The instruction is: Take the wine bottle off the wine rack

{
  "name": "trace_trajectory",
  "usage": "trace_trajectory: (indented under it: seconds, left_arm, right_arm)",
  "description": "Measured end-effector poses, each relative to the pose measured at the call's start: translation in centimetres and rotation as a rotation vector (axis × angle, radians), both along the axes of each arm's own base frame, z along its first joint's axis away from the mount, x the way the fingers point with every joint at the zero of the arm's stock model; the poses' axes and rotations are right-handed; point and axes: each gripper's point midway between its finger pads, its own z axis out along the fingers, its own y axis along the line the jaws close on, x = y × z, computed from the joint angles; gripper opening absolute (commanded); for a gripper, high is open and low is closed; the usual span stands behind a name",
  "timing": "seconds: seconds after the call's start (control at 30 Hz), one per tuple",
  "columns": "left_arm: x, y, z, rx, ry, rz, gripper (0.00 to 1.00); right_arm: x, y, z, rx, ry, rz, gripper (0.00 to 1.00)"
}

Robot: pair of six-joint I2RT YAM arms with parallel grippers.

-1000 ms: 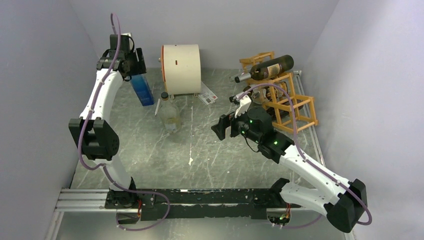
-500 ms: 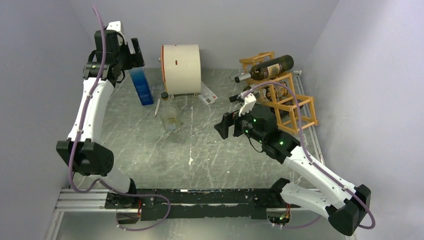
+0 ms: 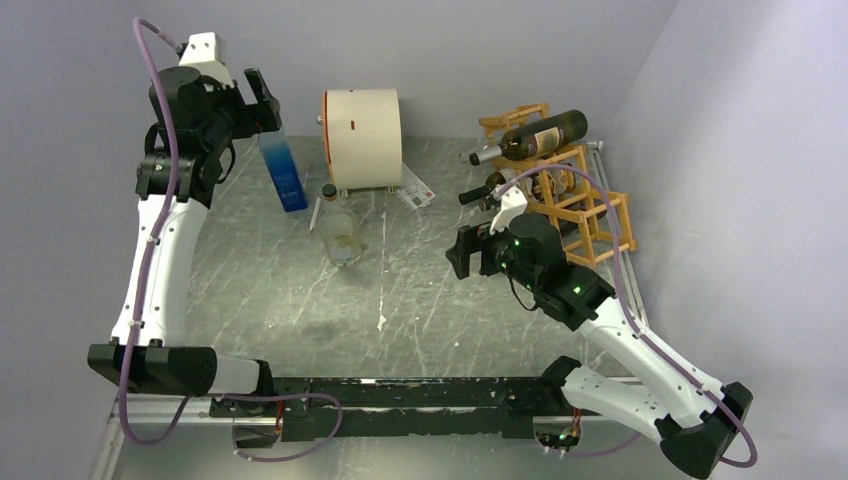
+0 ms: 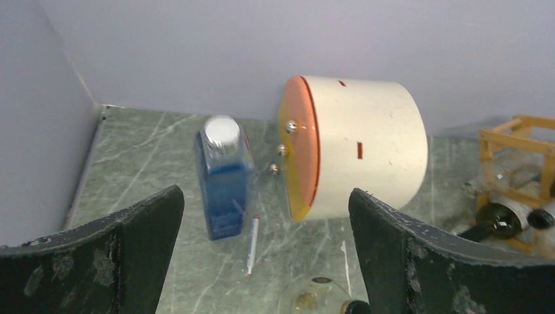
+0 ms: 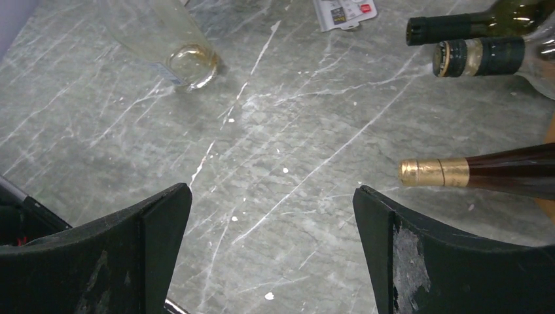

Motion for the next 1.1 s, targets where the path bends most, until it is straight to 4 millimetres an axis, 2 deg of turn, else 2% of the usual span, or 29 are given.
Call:
trace_trajectory:
  seconds: [0.1, 0.27, 0.47, 0.57, 0.63, 0.7, 0.8, 1.0, 1.1]
  left_arm:
    - [-0.1, -1.4, -0.9, -0.012, 0.002, -0.068, 0.99]
    - [-0.1, -5.1, -2.8, -0.028, 0.036, -0.212, 0.99]
    - [-1.2, -10.2, -2.7, -0.030, 0.010, -0.382, 0.99]
    - [-1.8, -11.9, -2.9, -0.028, 0.001, -0.438, 0.99]
    - [-2.1, -12.9, -3.1, -0.029, 0.002, -0.467, 1.00]
    - [-2.4, -13.8, -3.3, -0.025, 0.003, -0.496, 0.99]
    - [-2.8, -14.8, -3.1, -0.026, -0.006, -0.529, 0.99]
    - [-3.3, -15.8, -3.1, -0.035, -0.022, -0.569, 0.99]
    - [-3.8, -16.2, -3.0, -0.044, -0.031, -0.586, 0.99]
  right_arm:
    - [0.4, -0.4, 0.0, -0.016, -0.001, -0.029, 0.99]
    - [1.8, -1.7, 0.0, -0.060, -0.014, -0.129, 1.00]
    - [4.2, -4.1, -1.7, -0.171, 0.013, -0.328, 1.00]
    - [5.4, -5.1, -2.5, -0.237, 0.036, -0.396, 1.00]
    - [6.1, -5.5, -2.2, -0.262, 0.026, -0.419, 1.00]
    - [6.7, -5.7, -1.1, -0.285, -0.001, -0.425, 1.00]
    - [7.6, -5.7, 2.0, -0.299, -0.065, -0.416, 1.00]
    - [9.0, -5.4, 10.3, -0.329, -0.270, -0.355, 0.99]
    - [9.4, -4.8, 11.7, -0.414, -0.343, -0.268, 1.00]
